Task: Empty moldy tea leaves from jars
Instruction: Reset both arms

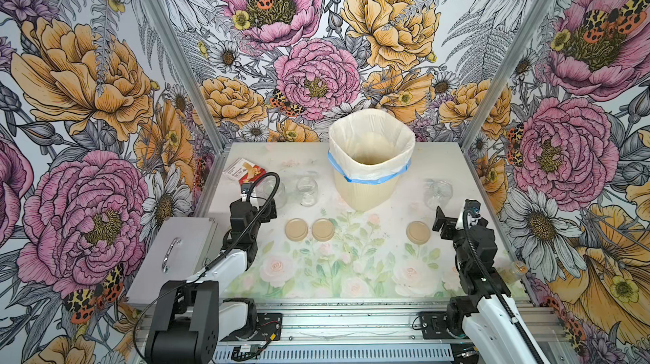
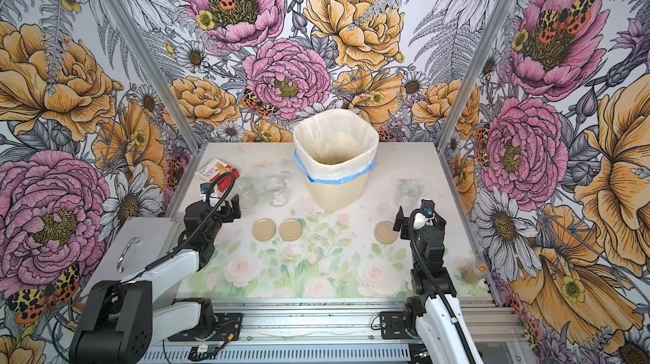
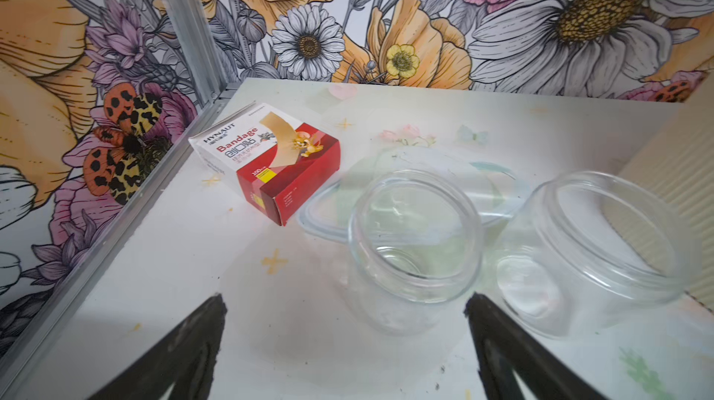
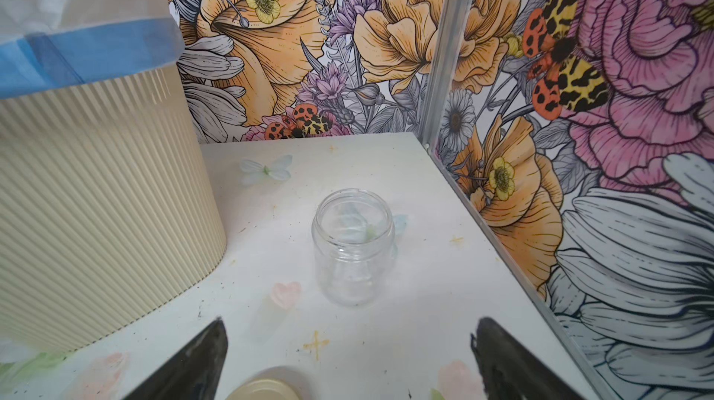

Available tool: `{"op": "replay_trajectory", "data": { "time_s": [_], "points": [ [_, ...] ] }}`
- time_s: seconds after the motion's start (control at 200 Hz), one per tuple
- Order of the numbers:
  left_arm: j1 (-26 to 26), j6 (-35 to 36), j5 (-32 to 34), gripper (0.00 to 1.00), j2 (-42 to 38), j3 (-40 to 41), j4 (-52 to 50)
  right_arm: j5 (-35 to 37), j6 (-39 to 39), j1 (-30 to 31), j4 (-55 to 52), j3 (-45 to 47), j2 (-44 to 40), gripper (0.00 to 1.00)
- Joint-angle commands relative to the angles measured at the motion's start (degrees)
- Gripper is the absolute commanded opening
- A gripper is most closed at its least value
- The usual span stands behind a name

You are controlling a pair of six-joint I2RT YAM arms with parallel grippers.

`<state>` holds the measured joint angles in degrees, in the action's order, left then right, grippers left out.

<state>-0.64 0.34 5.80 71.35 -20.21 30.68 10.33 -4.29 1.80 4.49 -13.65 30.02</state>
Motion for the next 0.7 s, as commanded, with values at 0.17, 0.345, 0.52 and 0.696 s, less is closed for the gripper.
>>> {"op": "replay_trajectory", "data": {
  "time_s": [0.17, 0.345, 0.52, 0.696],
  "points": [
    [1.3, 0.4, -3.0, 0.99, 18.8, 3.8, 35.2, 4.2, -0.2, -0.4, 20.1, 4.5, 5.4, 1.00],
    [3.2, -1.7, -3.7, 0.99, 16.8, 0.0, 24.7, 5.9, -0.2, -0.8, 24.8, 5.9, 8.6, 1.00],
    [2.9, -1.1, -4.0, 0.99, 17.1, -1.0, 23.0, 5.9, -1.5, -1.3, 29.9, 6.6, 14.7, 1.00],
    [2.6, -1.0, -3.4, 0.99, 17.0, -1.1, 22.7, 5.1, -2.5, -2.3, 42.2, 7.1, 27.0, 1.00]
  ]
}}
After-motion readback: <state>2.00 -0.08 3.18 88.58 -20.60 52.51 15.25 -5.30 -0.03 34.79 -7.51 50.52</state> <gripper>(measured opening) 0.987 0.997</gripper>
